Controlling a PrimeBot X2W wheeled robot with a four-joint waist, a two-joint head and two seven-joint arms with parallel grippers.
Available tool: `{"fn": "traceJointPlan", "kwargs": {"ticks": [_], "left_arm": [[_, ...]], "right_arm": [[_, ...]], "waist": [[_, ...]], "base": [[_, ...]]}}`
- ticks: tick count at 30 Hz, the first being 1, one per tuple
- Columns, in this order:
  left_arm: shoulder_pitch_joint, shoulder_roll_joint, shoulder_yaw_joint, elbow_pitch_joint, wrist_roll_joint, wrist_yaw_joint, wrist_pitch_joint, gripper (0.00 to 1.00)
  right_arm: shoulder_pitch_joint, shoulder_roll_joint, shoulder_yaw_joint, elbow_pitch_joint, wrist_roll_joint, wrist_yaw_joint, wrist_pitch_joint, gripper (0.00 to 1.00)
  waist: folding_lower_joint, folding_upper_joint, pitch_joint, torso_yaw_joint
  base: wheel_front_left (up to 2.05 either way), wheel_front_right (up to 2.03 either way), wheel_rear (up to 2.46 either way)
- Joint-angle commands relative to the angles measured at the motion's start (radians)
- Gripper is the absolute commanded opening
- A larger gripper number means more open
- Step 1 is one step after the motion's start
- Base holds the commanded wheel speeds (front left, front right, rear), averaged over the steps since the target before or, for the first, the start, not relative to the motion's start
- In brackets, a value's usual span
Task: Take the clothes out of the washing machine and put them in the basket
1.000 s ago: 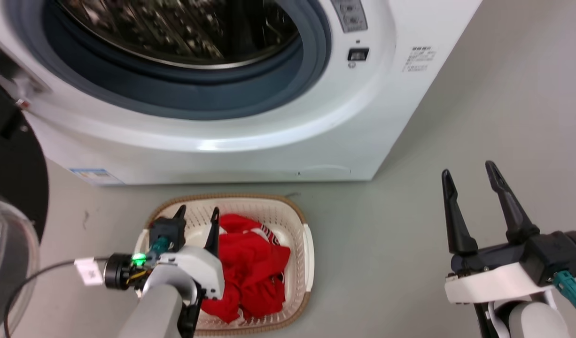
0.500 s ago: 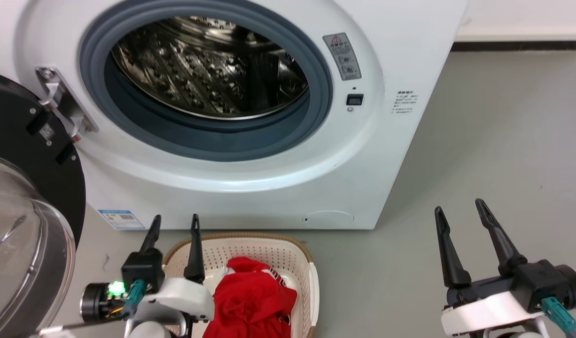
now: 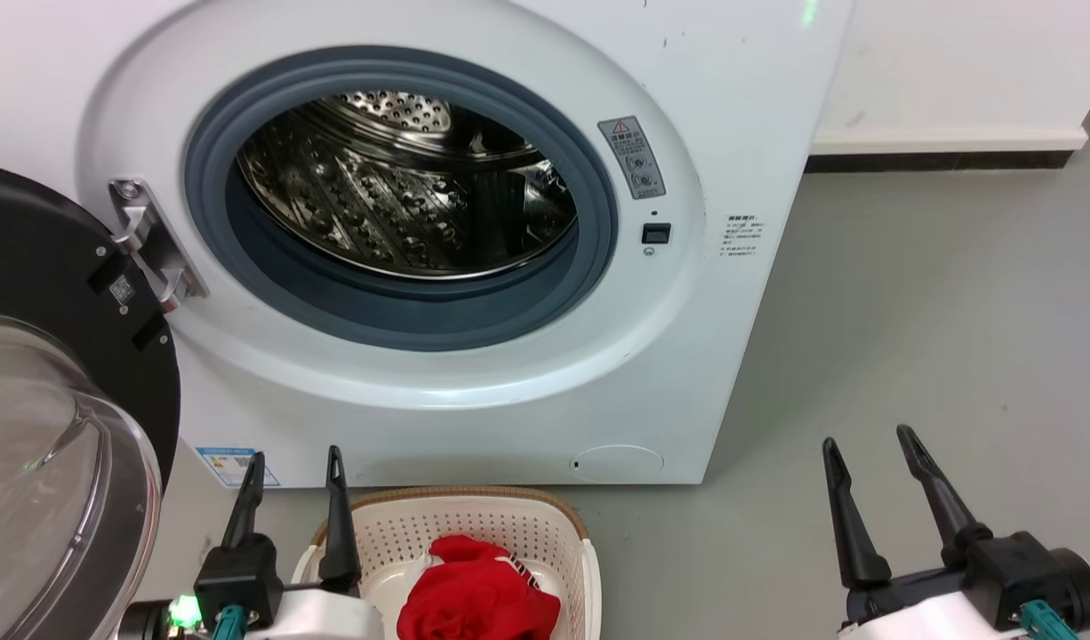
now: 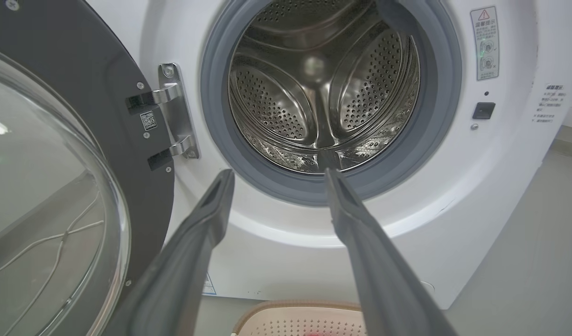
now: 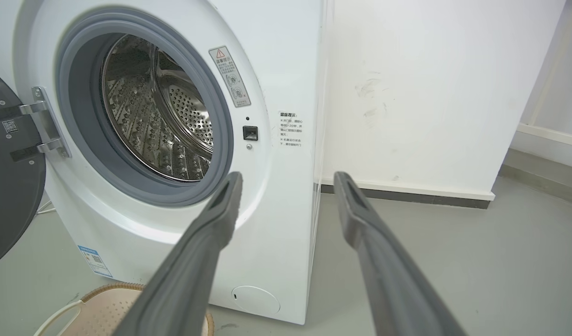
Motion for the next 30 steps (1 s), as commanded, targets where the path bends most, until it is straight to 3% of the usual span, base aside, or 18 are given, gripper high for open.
{"fn": "traceJointPlan", "kwargs": {"ticks": [1,22,23,30], "left_arm": [[0.014,-0.007,0.005,-0.009,0.002,0.003,-0.002,1.0],[0.082,-0.025,0.045,-0.04,0.011,-0.011,-0.002,1.0],[0.073,-0.023,0.042,-0.035,0.008,-0.01,0.0,0.0],[0.072,-0.025,0.043,0.017,-0.047,-0.019,0.02,0.0]], "right_arm": [[0.012,0.001,0.001,0.0,0.007,-0.001,-0.002,1.0],[0.044,0.001,0.006,0.003,0.016,-0.001,-0.002,1.0],[0.038,0.0,0.006,0.001,0.012,0.0,0.0,0.0],[0.045,-0.003,0.006,0.042,0.073,0.0,0.012,0.0]], "waist": [[0.0002,-0.0001,-0.007,-0.002],[0.0002,-0.0001,-0.033,-0.015],[0.0002,-0.0001,-0.033,-0.015],[0.0002,-0.0001,-0.033,-0.014]], "base": [[0.0,0.0,0.0],[0.0,0.0,0.0],[0.0,0.0,0.0],[0.0,0.0,0.0]]}}
